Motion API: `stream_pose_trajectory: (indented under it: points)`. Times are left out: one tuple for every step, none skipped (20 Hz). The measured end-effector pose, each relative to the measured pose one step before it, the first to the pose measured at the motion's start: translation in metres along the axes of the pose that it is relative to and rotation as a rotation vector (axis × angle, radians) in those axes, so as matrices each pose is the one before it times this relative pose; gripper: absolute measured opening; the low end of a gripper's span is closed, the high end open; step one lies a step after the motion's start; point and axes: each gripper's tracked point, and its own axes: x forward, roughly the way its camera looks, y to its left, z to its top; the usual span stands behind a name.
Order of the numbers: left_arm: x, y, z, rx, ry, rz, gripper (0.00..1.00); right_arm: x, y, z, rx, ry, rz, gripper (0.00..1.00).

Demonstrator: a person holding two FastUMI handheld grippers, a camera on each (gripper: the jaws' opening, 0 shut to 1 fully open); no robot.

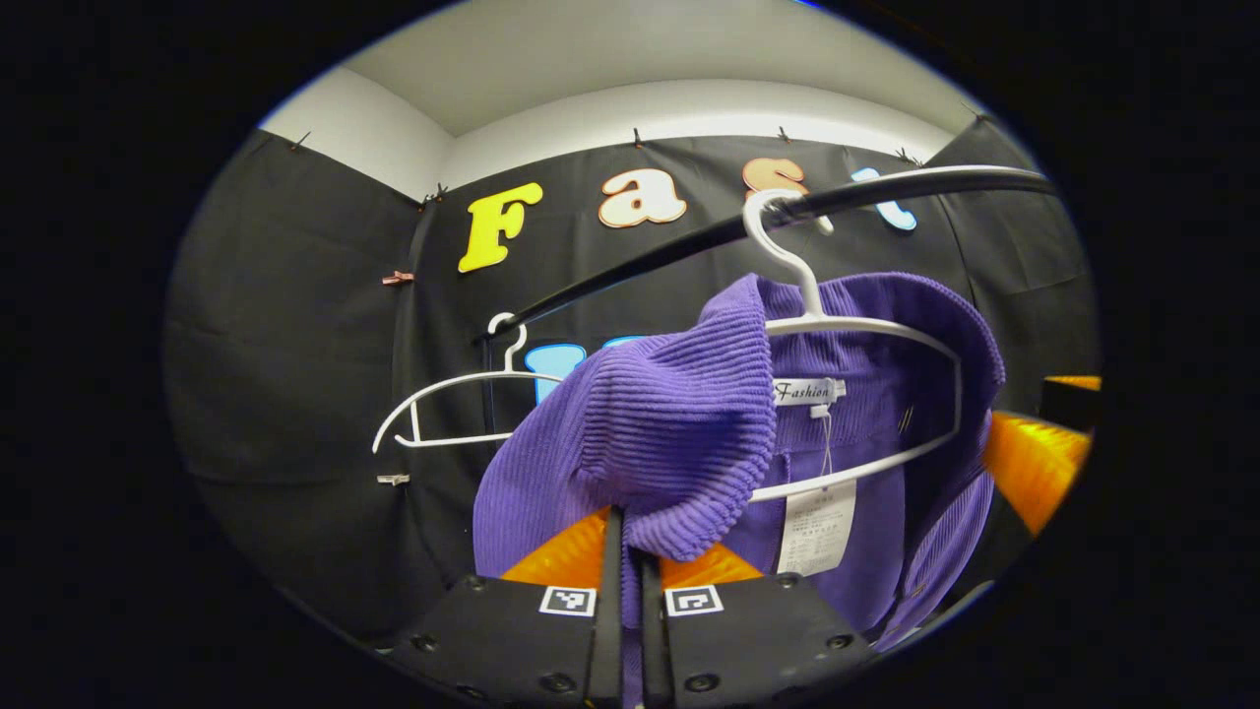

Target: Grasp the clothes on the hanger with both hands and then place them into the laundry hamper below.

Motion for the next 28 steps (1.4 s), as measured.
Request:
stream_pose_trajectory:
  points:
    - [0.00135,-0.00286,-0.0037,0.00487,0.02198,-0.01478,0.11,0.0098,0.00174,-0.00256,0.00558,-0.0093,-0.0035,0.98]
    - [0.00259,-0.00297,-0.0033,0.00926,0.01779,-0.02037,0.1,0.01055,0.00132,-0.00269,0.00447,-0.00591,-0.00572,0.96]
    - [-0.00068,-0.00245,-0.00167,0.01078,0.00848,-0.01713,0.1,0.00889,-0.00061,-0.00303,-0.00265,-0.00631,-0.01156,0.98]
    - [-0.00002,-0.00231,-0.00134,0.00739,0.00403,-0.0188,0.06,0.00893,-0.00567,-0.00122,-0.00183,-0.00681,-0.02277,0.98]
    - [-0.00084,-0.0011,0.00001,0.00079,0.00454,-0.00948,0.06,0.0046,-0.00732,-0.00122,-0.00087,-0.01022,-0.02903,0.83]
    - [-0.00099,0.0012,-0.00226,-0.00062,0.00605,-0.00232,0.08,0.00395,-0.0062,-0.00019,-0.00139,-0.00473,-0.01594,0.69]
    - [-0.00073,-0.00002,0.00059,-0.00167,0.00163,-0.0047,0.07,-0.00233,0.0011,-0.00239,0.00104,0.0011,0.00756,0.54]
    - [-0.00116,0.00087,-0.00016,-0.00077,0.00158,-0.00292,0.07,0.00075,-0.00555,-0.00425,-0.0019,0.0051,-0.00656,0.4]
    - [-0.00079,0.00058,-0.00067,-0.00108,-0.00094,-0.00715,0.08,-0.00323,-0.00237,0.00002,0.01733,-0.00412,0.01105,0.25]
    - [-0.0011,0.00026,-0.00015,0.00017,-0.00619,-0.00989,0.05,-0.00278,0.00062,0.00277,0.02522,-0.01968,0.01657,0.11]
    - [-0.00016,0.00099,-0.00017,0.0019,-0.0046,-0.00692,0.05,-0.00133,-0.00276,-0.00126,0.03429,0.00305,0.00251,0.11]
    - [-0.00048,0.00186,-0.00086,0.00443,-0.00383,-0.00055,0.05,0.00471,-0.00185,-0.00805,0.03564,0.017,-0.00138,0.11]
    - [-0.00016,0.0023,0.00044,0.00744,-0.00226,0.00518,0.07,-0.00457,0.00131,0.00118,0.04353,0.01371,0.00354,0.04]
    - [0.00093,0.00145,-0.00116,0.00405,0.00265,0.00571,0.07,0.0033,-0.00235,-0.00267,0.04002,0.01173,-0.00025,0.04]
    - [0.00043,-0.00037,0.00013,-0.00357,0.00019,-0.00137,0.08,-0.00066,-0.00007,-0.00116,0.02933,0.01164,0.00007,0.05]
    - [-0.00047,-0.00032,0.0007,-0.00721,-0.00147,-0.00364,0.07,0.00085,0.0014,0.00011,0.04539,0.00272,0.01971,0.08]
    - [-0.00031,0.00058,0.00114,-0.00468,0.00015,-0.00076,0.05,0.00217,-0.00089,-0.00038,0.03512,0.00422,0.00654,0.04]
    - [-0.00003,0.00122,-0.00047,0.00088,0.00043,0.00421,0.07,0.00155,0.00077,-0.00127,0.038,0.00908,0.01279,0.04]
    - [-0.00007,0.00153,-0.00003,0.00363,-0.00112,0.00344,0.07,0.00308,-0.00033,-0.00299,0.02435,0.00711,0.01673,0.08]
    - [0.00002,-0.0006,-0.00069,0.00264,-0.00042,0.00223,0.05,0.00054,0.00002,-0.0015,0.01361,0.00048,0.01897,0.04]
    - [0.00025,-0.00012,-0.00008,0.0025,0.00007,0.00103,0.05,0.00144,-0.00179,-0.00084,0.00991,0.00305,0.01755,0.04]
    - [-0.00005,0.0009,-0.00054,0.00164,-0.00013,0.00111,0.07,0.00206,-0.00054,-0.0002,0.01406,0.00123,0.01861,0.04]
    - [0.00097,0.00029,-0.00009,-0.00076,0.00064,-0.0001,0.07,0.00295,-0.00191,-0.0007,0.01033,-0.00085,0.01657,0.05]
    - [0.0003,0.00045,-0.00092,-0.00193,0.00149,-0.00025,0.07,0.00273,-0.00064,-0.002,0.00728,0.0024,0.02027,0.04]
    - [0.00037,0.00091,0.00073,0.00061,-0.0014,0.00196,0.07,0.00268,-0.00124,-0.00147,0.01265,0.00188,0.01774,0.05]
    - [0.00096,0.0003,-0.00034,0.00056,-0.00155,0.00121,0.07,0.001,-0.00085,-0.00093,0.02903,0.00539,0.02005,0.04]
    - [0.00075,0.00033,0.00092,0.0016,-0.00003,0.00109,0.05,0.00195,-0.00064,0.00019,0.04167,0.00609,0.02094,0.05]
    - [0.00246,0.00155,0.00042,0.00327,0.00033,0.00097,0.05,0.00125,-0.00029,0.00017,0.04515,0.01188,0.01818,0.05]
